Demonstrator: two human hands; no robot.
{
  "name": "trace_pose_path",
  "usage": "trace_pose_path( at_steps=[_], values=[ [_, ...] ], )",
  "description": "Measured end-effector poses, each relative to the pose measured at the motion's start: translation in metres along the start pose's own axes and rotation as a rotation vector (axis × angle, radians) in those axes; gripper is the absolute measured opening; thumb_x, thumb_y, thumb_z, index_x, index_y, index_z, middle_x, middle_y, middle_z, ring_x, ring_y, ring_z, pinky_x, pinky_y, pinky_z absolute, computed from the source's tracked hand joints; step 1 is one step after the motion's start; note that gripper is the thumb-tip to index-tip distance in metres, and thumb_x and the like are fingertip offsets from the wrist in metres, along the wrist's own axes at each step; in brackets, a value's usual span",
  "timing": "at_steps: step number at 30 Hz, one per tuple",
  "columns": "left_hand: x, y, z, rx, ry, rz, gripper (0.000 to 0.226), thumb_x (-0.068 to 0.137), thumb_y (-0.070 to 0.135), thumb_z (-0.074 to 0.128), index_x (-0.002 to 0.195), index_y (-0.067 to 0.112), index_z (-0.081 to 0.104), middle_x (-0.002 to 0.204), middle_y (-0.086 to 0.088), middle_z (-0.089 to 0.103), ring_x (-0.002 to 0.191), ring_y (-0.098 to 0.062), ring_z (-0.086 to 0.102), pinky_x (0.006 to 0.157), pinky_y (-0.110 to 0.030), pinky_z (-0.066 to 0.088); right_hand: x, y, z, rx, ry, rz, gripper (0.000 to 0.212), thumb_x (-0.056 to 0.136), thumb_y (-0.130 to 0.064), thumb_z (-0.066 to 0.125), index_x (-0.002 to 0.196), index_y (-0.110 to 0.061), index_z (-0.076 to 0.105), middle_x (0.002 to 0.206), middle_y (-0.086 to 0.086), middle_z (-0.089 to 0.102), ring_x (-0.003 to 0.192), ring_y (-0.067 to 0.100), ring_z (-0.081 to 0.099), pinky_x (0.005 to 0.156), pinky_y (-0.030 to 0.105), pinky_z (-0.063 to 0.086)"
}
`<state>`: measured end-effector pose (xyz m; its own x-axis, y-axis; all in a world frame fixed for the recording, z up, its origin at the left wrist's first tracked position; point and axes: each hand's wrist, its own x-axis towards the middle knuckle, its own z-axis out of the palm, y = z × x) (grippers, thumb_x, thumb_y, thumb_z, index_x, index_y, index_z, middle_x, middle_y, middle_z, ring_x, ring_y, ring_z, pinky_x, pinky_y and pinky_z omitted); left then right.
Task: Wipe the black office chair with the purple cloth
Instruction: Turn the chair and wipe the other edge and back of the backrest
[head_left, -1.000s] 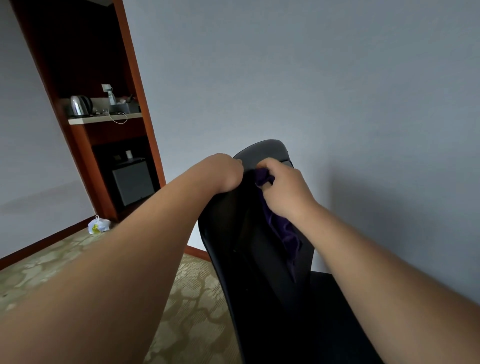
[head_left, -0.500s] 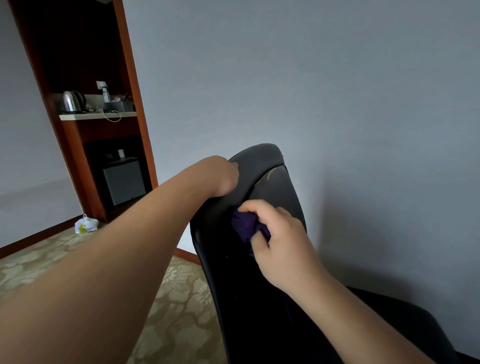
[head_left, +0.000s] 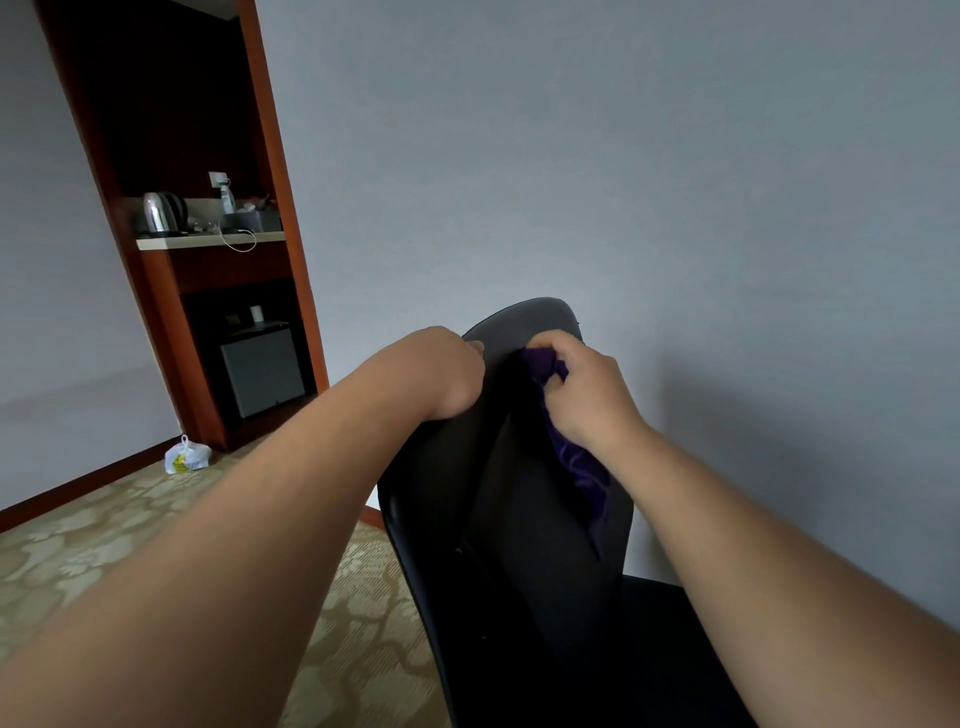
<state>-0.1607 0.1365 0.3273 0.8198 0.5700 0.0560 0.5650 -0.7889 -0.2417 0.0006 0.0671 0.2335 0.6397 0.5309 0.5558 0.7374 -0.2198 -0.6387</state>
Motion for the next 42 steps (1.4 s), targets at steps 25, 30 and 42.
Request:
trace_pose_path(
  at_steps=[25, 30, 42],
  values=[
    [-0.028, 0.007, -0.002, -0.131, 0.039, 0.017, 0.053, 0.101, 0.004, 0.024, 0.154, 0.009, 0.022, 0.146, -0.019, 0.037, 0.128, -0.034, 0.044, 0.098, -0.034, 0.040, -0.153, -0.065, -0.019, 0.109, -0.002, -0.146, 0.052, 0.079, -0.009, 0.050, 0.111, -0.050, 0.057, 0.093, -0.009, 0.065, 0.083, 0.010, 0.061, 0.072, 0.029, 0.054],
    [-0.038, 0.010, 0.004, -0.114, 0.081, 0.050, 0.049, 0.097, 0.005, 0.028, 0.144, 0.008, 0.041, 0.111, -0.016, 0.050, 0.090, -0.028, 0.045, 0.076, -0.031, 0.036, -0.114, -0.055, -0.016, 0.125, 0.082, -0.082, 0.049, 0.079, -0.011, 0.049, 0.109, -0.047, 0.062, 0.091, -0.017, 0.071, 0.085, 0.007, 0.066, 0.075, 0.030, 0.055],
    [-0.031, 0.010, 0.016, -0.301, 0.145, -0.024, 0.051, 0.092, 0.002, 0.030, 0.141, 0.003, 0.040, 0.087, -0.014, 0.044, 0.096, -0.029, 0.046, 0.072, -0.034, 0.038, 0.012, -0.011, 0.005, 0.122, 0.052, 0.105, 0.040, 0.084, -0.001, 0.049, 0.090, -0.037, 0.066, 0.094, -0.011, 0.068, 0.090, 0.015, 0.061, 0.066, 0.010, 0.039]
  ],
)
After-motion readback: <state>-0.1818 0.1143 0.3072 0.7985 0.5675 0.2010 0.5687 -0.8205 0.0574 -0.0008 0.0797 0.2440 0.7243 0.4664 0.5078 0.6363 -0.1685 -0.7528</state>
